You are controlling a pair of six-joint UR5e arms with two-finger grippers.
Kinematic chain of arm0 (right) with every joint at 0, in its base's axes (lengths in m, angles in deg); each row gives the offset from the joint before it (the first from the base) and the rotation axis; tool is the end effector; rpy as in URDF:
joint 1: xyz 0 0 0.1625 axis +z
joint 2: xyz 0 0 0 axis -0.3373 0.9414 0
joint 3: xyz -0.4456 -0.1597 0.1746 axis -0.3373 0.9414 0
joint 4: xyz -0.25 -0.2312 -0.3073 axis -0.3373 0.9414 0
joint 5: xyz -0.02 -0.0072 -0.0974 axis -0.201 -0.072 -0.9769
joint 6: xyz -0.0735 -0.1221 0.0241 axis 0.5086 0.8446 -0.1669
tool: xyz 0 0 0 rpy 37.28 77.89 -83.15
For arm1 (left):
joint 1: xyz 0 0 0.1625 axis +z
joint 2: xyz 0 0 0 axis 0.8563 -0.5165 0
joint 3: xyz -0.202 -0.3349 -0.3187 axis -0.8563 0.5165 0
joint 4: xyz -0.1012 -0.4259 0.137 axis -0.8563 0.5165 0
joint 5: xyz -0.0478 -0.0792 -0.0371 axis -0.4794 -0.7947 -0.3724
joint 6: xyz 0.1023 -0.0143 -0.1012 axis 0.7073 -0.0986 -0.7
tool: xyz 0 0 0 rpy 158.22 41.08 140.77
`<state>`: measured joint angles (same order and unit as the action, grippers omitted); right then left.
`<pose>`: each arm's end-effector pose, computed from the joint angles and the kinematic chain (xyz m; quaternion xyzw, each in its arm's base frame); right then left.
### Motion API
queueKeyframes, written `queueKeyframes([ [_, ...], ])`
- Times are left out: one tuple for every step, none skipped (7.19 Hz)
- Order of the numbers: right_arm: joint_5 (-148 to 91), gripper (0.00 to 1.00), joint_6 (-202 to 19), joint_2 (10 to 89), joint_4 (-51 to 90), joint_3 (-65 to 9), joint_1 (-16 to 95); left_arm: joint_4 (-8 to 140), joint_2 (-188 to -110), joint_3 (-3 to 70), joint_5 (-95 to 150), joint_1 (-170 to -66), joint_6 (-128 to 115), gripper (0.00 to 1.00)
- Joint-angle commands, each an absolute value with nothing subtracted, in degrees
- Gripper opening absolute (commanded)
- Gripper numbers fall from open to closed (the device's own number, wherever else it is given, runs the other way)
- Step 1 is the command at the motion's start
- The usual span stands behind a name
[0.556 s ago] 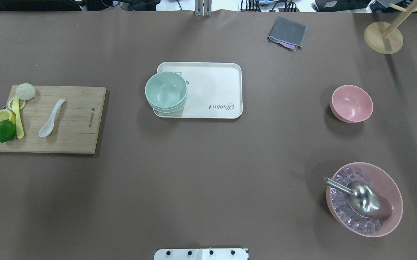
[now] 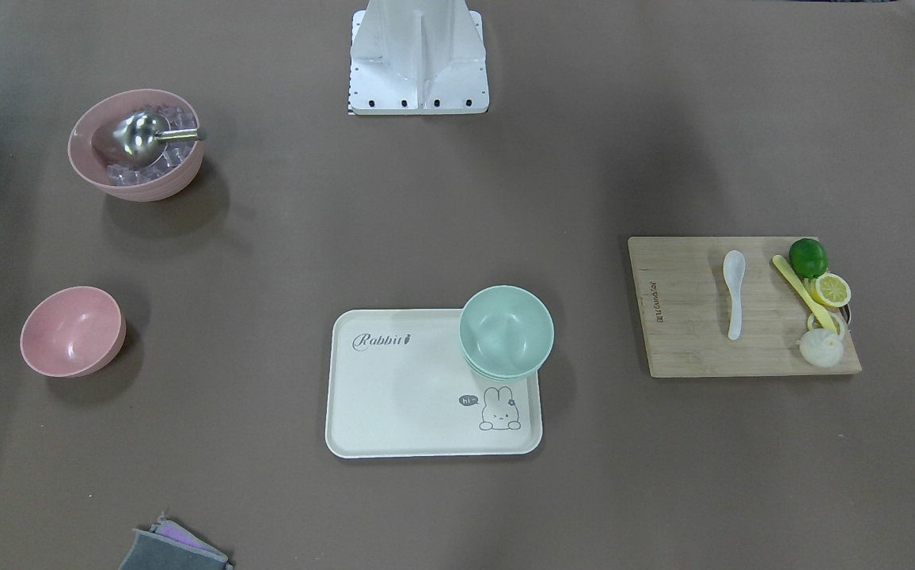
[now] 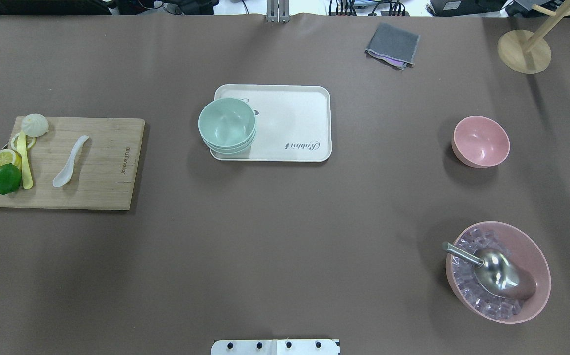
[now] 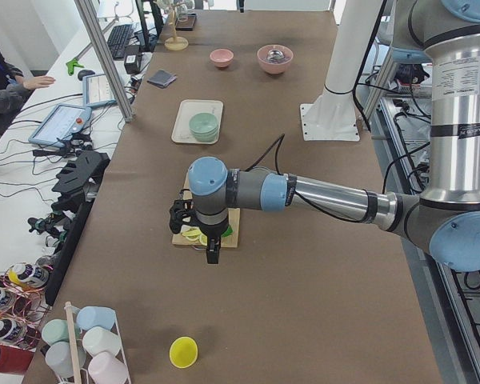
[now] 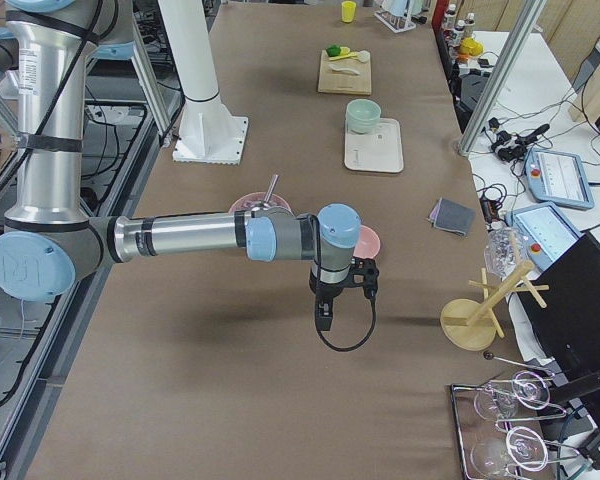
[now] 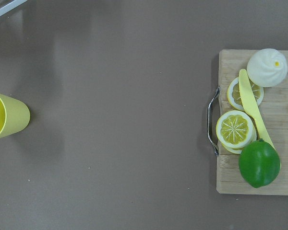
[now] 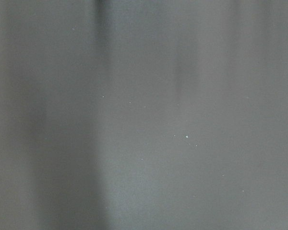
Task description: Stack pink bowl on green and place spoon
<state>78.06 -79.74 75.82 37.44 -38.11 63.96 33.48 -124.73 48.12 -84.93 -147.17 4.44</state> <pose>-0.0124 -0.4887 0.7198 -0.0125 -0.3381 -0.0191 0.9408 -0.0180 -0.4999 0.6776 0.0175 0.3748 -0.0033 0.9269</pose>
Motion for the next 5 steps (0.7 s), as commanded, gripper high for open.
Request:
queueKeyframes([
  [78.3,1.0,-79.8,75.8,32.9,-39.1,64.0,33.8,-125.5,48.4,-84.4,-147.2,4.4,0.98],
  [78.2,1.0,-79.8,76.8,22.9,-38.3,64.0,35.2,-126.2,48.3,-84.4,-147.2,4.4,0.98],
  [78.2,1.0,-80.2,76.8,14.1,-36.9,64.0,38.7,-126.4,48.0,-84.5,-147.2,4.2,0.98],
  [78.2,1.0,-81.8,76.5,9.0,-36.4,64.0,45.7,-126.2,47.2,-84.5,-147.2,4.1,0.98],
  [79.1,1.0,-84.4,75.7,8.4,-36.4,63.4,53.6,-126.5,44.8,-82.6,-147.2,4.1,0.98],
])
